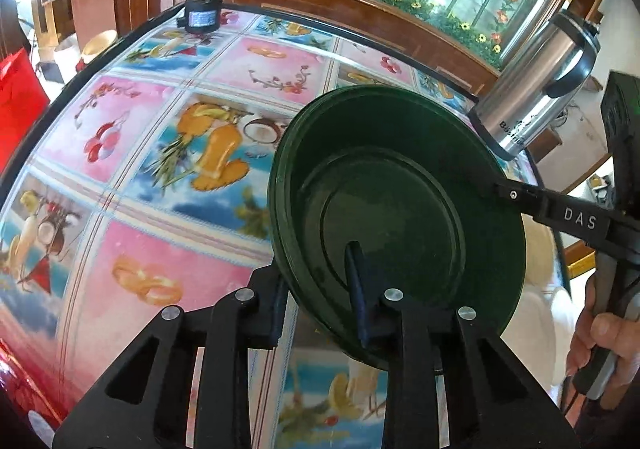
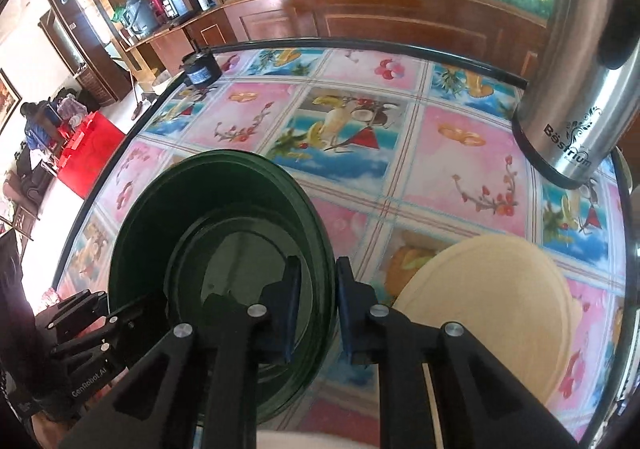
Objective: Organize plates and bowls
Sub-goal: 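Lift the green basin with the right tool and carry it over the red plates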
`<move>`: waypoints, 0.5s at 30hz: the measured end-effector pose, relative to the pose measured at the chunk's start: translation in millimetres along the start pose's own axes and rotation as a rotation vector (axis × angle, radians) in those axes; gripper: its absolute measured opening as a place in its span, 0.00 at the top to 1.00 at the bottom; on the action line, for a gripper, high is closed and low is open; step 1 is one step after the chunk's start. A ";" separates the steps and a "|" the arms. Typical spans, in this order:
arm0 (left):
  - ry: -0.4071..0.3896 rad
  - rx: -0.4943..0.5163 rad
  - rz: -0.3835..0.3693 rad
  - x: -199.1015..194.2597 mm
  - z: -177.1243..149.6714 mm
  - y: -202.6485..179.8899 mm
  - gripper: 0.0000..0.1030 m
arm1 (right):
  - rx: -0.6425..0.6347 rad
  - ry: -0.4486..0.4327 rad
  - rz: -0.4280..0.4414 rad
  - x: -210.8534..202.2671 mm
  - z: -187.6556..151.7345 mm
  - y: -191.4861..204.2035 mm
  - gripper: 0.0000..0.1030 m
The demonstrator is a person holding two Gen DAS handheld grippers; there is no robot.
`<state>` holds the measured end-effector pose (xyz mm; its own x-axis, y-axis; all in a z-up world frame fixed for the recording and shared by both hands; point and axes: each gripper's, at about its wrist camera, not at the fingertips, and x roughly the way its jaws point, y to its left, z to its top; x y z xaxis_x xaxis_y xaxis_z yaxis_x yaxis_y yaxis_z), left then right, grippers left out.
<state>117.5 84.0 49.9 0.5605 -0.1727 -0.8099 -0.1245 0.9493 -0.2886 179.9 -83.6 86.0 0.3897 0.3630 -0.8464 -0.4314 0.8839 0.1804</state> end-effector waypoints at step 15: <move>-0.037 0.005 -0.028 -91.9 -46.0 44.4 0.78 | -0.064 -0.025 0.038 -47.7 -62.2 73.5 0.84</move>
<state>22.8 129.9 88.1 0.5933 -0.1900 -0.7822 -0.1037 0.9456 -0.3084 79.0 -54.3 108.5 0.3916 0.4042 -0.8266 -0.4972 0.8488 0.1795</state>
